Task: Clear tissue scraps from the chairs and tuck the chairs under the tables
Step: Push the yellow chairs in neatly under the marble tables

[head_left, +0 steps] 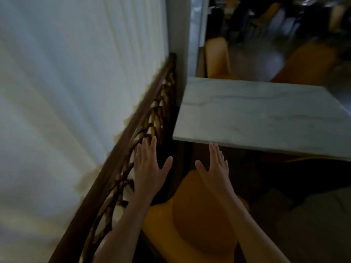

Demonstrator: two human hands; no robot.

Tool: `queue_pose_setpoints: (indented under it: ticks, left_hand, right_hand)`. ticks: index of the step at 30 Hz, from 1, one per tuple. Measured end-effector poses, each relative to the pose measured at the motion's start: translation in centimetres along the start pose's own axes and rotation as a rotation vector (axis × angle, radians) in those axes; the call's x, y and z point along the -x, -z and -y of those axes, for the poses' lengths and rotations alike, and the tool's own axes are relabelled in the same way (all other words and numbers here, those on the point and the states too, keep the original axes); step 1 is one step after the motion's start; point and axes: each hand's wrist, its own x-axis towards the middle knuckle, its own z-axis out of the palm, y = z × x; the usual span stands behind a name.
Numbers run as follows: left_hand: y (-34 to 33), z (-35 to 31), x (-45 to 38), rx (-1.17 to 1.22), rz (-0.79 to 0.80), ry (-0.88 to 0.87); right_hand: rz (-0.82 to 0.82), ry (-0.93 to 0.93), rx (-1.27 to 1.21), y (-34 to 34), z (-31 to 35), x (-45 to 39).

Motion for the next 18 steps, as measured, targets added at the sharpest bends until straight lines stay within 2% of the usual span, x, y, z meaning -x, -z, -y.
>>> queue_pose_setpoints:
  ticks: [3, 8, 13, 18]
  left_hand:
    - [-0.7, -0.9, -1.0, 0.035, 0.072, -0.119]
    - [-1.4, 0.2, 0.1, 0.052, 0.194, -0.183]
    - [-2.1, 3.7, 2.9, 0.093, 0.300, -0.148]
    - [-2.9, 9.2, 7.3, 0.023, 0.477, -0.003]
  right_hand:
    - [-0.123, -0.118, 0.022, 1.1, -0.7, 1.4]
    - [-0.198, -0.260, 0.023, 0.5, -0.7, 5.1]
    - [-0.216, -0.399, 0.017, -1.8, -1.6, 9.5]
    - [-0.100, -0.582, 0.094, -5.5, -3.5, 16.1]
